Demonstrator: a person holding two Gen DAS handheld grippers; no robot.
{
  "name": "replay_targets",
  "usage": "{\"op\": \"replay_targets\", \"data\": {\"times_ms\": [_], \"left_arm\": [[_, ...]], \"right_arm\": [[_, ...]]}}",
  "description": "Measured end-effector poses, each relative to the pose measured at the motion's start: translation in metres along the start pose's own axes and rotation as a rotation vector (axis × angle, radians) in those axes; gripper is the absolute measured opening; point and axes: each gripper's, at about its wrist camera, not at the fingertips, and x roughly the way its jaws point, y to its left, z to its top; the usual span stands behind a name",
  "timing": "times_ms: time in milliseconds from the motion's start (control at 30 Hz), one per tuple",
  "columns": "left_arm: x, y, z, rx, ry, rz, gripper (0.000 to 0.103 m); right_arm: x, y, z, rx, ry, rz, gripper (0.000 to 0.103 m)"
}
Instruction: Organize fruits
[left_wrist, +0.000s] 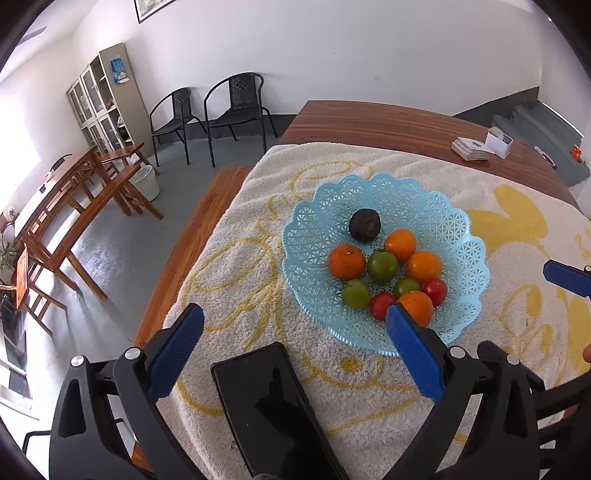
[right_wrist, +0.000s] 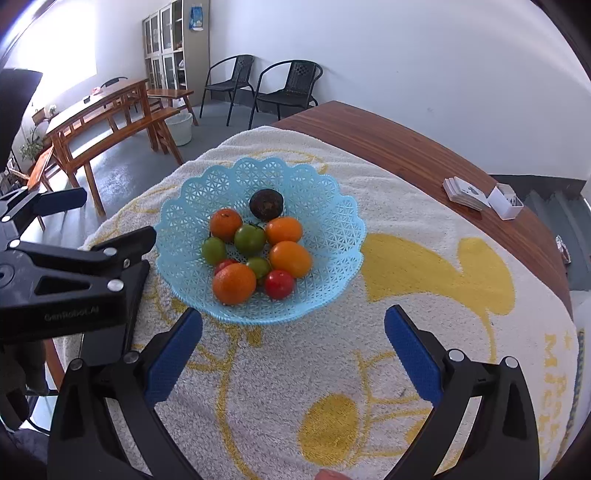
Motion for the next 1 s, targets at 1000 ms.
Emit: {"op": "replay_targets", "data": {"times_ms": [1000], "left_arm": [[-0.002,0.009,-0.007,-0.041,0.026,0.05,0.1]], "right_arm": [[0.003,0.005,0.006,-0.015,-0.018,0.019,0.098]]}}
